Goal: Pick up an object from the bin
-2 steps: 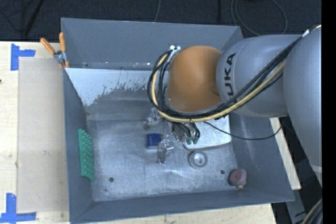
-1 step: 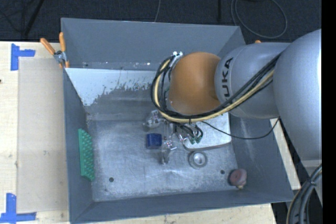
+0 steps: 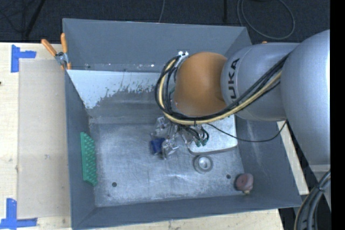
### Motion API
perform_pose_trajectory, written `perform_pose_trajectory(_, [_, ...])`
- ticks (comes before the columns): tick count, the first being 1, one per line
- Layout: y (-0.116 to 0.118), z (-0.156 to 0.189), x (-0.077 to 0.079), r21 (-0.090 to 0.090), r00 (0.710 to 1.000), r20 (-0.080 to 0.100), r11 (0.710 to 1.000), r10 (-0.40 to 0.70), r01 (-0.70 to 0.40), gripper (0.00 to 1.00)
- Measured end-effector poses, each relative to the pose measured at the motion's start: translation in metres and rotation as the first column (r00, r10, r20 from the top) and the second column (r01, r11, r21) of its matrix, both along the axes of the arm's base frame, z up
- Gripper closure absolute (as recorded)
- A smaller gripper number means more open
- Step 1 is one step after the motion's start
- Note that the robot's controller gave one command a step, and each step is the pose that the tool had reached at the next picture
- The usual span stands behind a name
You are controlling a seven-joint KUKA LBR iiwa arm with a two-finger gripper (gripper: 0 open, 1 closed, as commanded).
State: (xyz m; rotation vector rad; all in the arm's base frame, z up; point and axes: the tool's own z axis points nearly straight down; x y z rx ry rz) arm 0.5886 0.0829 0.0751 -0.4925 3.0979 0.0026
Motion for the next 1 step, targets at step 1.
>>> perform_pose_trajectory(1, [-0.0361,0.1555,-0.0062,-0.003,0.991,0.004,0.991,0.131,-0.131,1.0])
